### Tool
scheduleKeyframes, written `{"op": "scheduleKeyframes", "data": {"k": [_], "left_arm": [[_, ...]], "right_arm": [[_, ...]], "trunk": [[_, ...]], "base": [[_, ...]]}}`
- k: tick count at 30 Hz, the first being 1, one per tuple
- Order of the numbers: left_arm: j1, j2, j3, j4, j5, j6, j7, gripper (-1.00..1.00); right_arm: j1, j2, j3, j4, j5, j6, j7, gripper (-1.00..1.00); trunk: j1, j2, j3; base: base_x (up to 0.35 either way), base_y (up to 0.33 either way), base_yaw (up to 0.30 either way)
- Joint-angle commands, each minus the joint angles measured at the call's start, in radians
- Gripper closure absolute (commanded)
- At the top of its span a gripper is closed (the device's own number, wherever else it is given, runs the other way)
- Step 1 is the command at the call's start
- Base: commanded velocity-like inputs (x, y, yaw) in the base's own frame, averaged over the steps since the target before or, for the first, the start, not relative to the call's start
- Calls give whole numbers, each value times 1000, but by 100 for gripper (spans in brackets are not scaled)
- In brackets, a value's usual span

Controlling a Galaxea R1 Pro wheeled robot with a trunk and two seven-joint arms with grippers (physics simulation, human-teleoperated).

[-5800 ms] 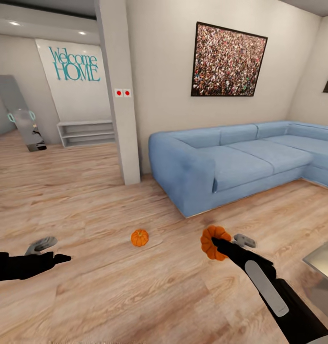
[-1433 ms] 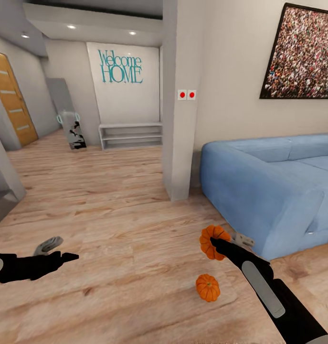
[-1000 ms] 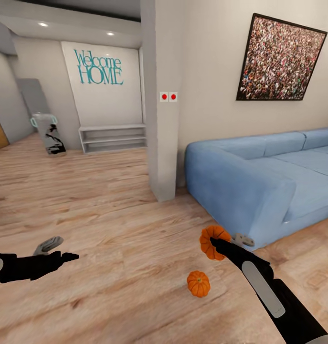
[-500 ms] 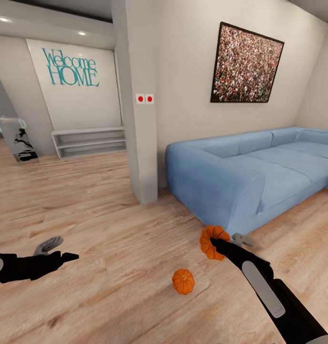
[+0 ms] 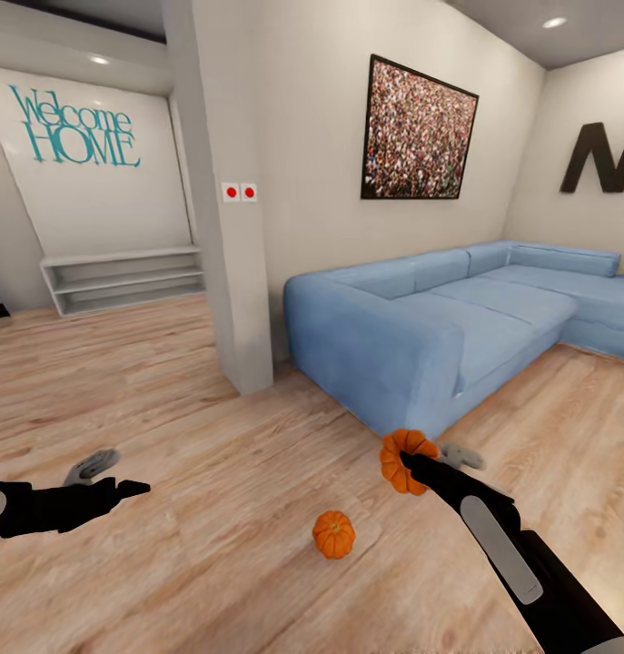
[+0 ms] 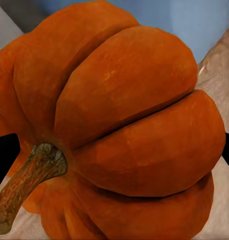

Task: Place each of the two pumpkins and all three candles from the living room inside a cabinet in the living room (use any cabinet), then make sure every cabinet is closed, and position the cauldron so it is next to a table in the living room.

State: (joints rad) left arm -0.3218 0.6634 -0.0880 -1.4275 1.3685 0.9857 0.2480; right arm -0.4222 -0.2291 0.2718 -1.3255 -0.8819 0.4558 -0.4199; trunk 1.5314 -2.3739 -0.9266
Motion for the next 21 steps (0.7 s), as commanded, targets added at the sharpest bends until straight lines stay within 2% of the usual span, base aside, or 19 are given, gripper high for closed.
{"op": "scheduleKeyframes", "data": {"k": [1, 11, 21], "left_arm": [[0, 1, -1, -1, 11, 1, 10, -100], [0, 1, -1, -2, 11, 1, 10, -100], [0, 1, -1, -3, 11, 1, 10, -100]], "right_arm": [[-1, -1, 3, -1, -11, 0, -11, 100], [-1, -1, 3, -1, -16, 0, -11, 100], [-1, -1, 2, -1, -17, 0, -9, 100]], "trunk": [[0, 0, 0], [0, 0, 8], [0, 0, 17]], "base": [[0, 216, -268], [3, 232, -267], [79, 237, -266]]}}
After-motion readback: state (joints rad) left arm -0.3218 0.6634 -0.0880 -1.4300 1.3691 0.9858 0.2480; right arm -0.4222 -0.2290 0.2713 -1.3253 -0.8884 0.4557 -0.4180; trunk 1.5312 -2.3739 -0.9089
